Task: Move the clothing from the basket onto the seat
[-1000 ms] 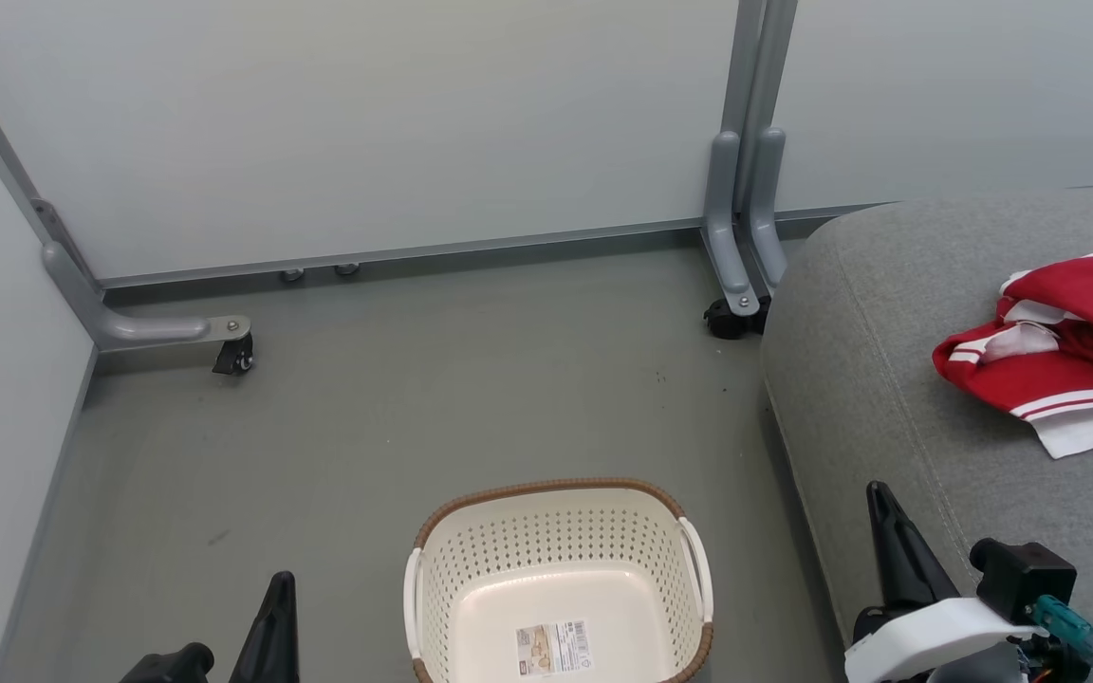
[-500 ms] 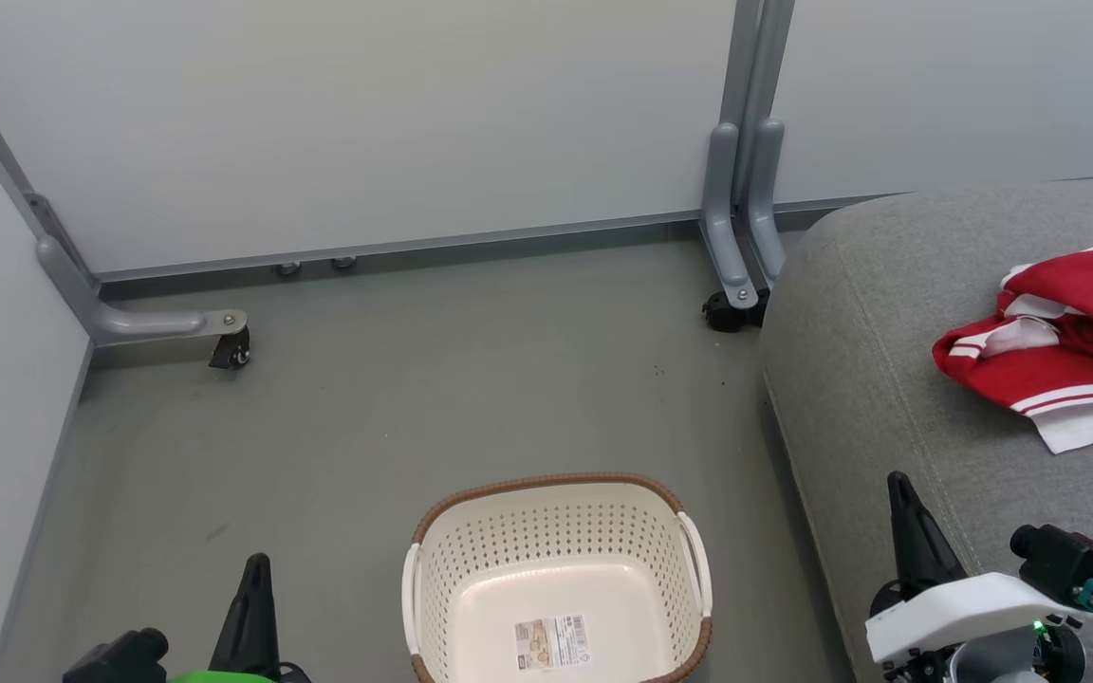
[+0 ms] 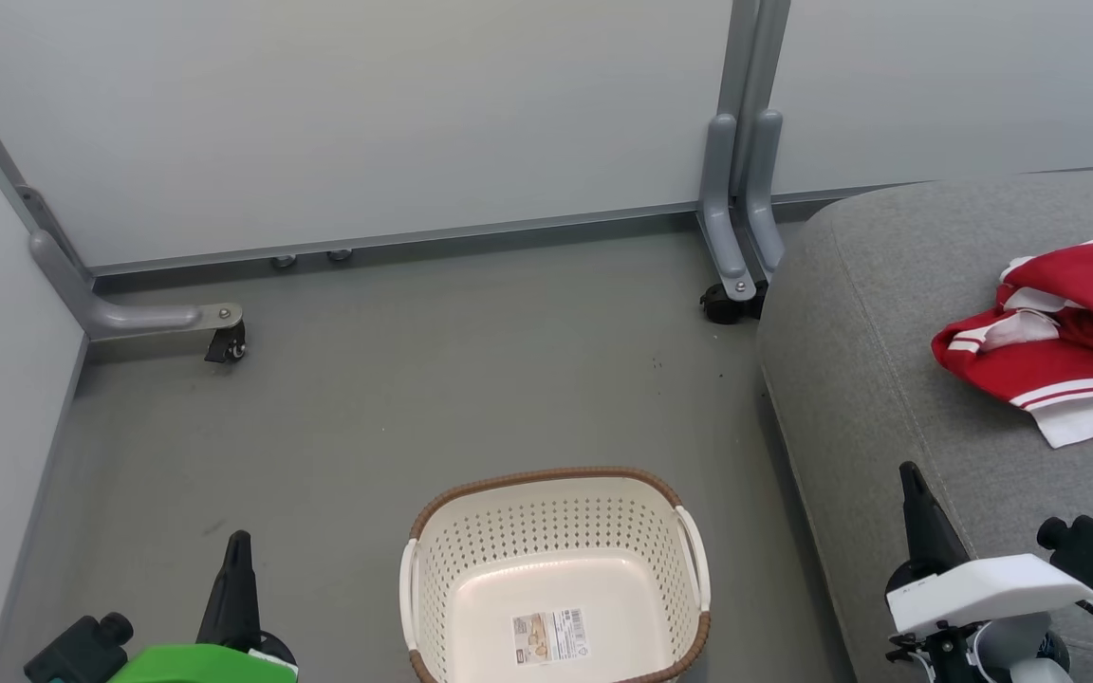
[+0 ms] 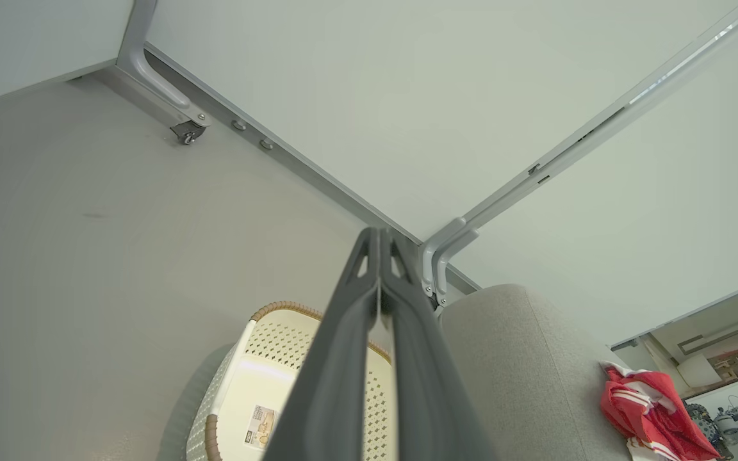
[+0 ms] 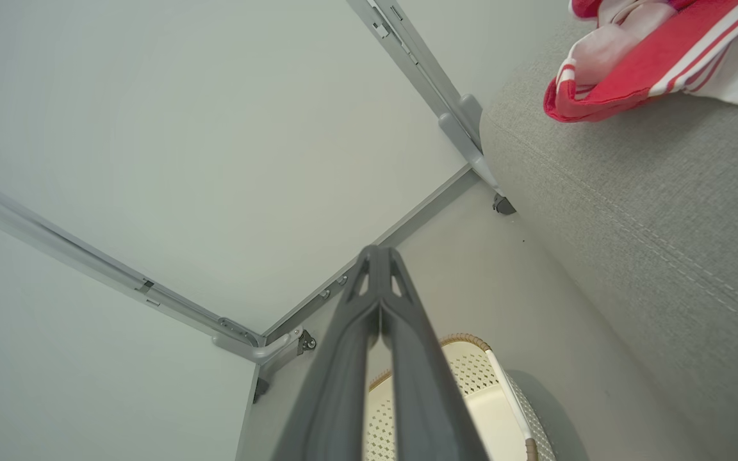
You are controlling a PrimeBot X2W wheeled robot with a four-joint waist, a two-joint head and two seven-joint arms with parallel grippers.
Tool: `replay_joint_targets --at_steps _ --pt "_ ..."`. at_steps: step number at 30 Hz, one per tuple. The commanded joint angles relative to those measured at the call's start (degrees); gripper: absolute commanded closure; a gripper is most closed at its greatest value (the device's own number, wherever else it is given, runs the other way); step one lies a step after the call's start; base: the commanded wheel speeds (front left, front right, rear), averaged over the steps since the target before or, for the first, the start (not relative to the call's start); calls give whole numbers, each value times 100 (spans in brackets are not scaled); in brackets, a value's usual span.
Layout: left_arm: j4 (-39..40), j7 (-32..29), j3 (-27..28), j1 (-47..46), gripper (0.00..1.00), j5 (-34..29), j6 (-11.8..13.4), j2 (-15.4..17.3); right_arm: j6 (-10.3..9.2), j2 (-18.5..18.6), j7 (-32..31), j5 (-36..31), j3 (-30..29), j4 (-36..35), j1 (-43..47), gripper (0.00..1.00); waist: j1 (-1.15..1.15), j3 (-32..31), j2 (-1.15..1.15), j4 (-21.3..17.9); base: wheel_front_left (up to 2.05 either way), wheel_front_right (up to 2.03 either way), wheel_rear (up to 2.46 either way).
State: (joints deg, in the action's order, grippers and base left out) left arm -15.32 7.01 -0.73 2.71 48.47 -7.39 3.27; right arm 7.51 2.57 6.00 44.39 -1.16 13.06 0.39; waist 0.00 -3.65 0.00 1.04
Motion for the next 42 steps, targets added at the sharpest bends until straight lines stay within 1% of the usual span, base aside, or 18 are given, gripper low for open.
replay_joint_targets --at_steps 1,20,42 --pt "74 -50 36 -192 100 202 -5 65 0 25 -55 206 -39 -49 -188 100 0 6 0 -2 0 0 0" --pt "103 -389 190 -406 100 1459 -8 80 0 31 -406 1531 -186 -9 -338 100 0 88 0 -24 0 0 0" --pt "124 -728 354 -614 100 2643 -11 80 0 36 -744 2803 -329 31 -486 100 0 183 0 -50 0 0 0"
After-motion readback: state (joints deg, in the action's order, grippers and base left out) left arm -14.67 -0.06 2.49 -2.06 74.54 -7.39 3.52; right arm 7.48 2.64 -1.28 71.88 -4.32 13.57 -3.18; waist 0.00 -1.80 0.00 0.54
